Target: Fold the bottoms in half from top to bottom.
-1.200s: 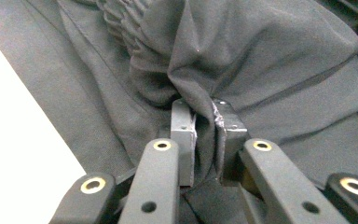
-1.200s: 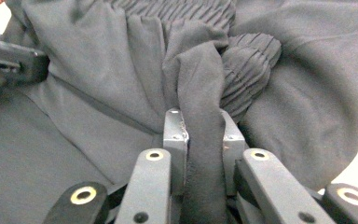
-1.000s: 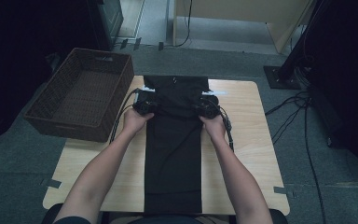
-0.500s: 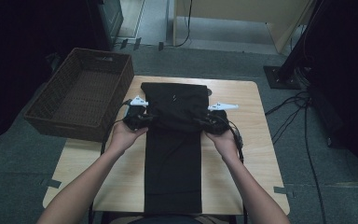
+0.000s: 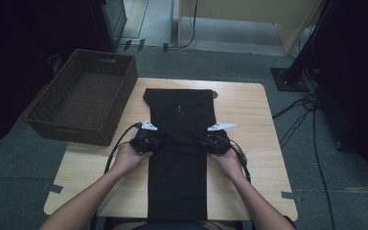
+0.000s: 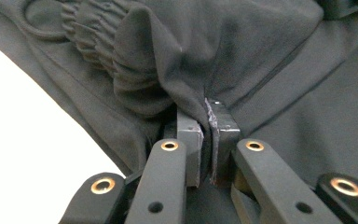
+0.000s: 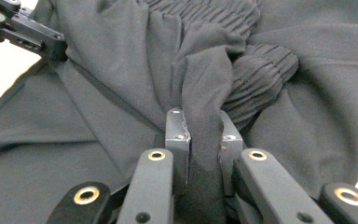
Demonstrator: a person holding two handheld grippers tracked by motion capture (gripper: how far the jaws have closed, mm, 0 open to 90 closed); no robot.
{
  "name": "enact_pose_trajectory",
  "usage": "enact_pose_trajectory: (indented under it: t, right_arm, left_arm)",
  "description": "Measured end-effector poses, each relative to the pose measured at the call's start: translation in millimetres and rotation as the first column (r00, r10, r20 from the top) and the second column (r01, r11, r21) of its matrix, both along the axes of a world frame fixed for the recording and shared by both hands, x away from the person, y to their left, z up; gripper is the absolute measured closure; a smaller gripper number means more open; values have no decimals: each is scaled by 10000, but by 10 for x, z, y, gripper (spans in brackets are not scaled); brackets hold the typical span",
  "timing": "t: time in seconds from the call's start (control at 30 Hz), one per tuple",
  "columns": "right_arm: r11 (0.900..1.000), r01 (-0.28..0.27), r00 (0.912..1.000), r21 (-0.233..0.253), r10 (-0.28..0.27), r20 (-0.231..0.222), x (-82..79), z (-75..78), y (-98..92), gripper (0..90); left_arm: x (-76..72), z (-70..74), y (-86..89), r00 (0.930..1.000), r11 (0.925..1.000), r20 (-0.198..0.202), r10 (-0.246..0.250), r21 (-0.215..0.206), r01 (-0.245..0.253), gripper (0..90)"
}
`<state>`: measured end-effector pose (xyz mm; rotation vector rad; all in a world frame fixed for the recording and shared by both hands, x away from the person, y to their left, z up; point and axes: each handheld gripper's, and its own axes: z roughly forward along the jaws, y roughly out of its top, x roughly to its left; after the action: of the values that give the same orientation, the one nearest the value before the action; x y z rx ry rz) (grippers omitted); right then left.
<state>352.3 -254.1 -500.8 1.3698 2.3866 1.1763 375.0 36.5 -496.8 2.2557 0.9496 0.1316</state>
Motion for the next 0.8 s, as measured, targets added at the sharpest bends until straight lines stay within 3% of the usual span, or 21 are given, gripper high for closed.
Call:
enact_pose_trajectory:
  t: [0.13, 0.37, 0.5, 0.63, 0.8]
  right_arm:
    - [9997, 158, 9994, -168, -152, 322, 63, -36, 3, 803]
    - [9975, 617, 9980, 344, -622, 137, 349, -72, -64, 801]
    - [9958, 851, 9963, 323, -856, 127, 515, -70, -78, 796]
    - [9937, 1082, 9939, 284, -1088, 169, 659, -69, -79, 792]
    - [9914, 1280, 9916, 280, -1285, 148, 803, -69, -84, 787]
  left_arm:
    - [117, -31, -31, 9999, 9999, 88, 131, -71, -131, 860]
    - [424, -50, -94, 9983, 9983, 178, 549, -179, -546, 854]
    - [599, -52, -129, 9965, 9964, 154, 825, -228, -821, 849]
    - [731, -57, -141, 9947, 9939, -32, 1026, -397, -1026, 846]
    - [893, -70, -129, 9866, 9839, -454, 1568, -793, -1601, 834]
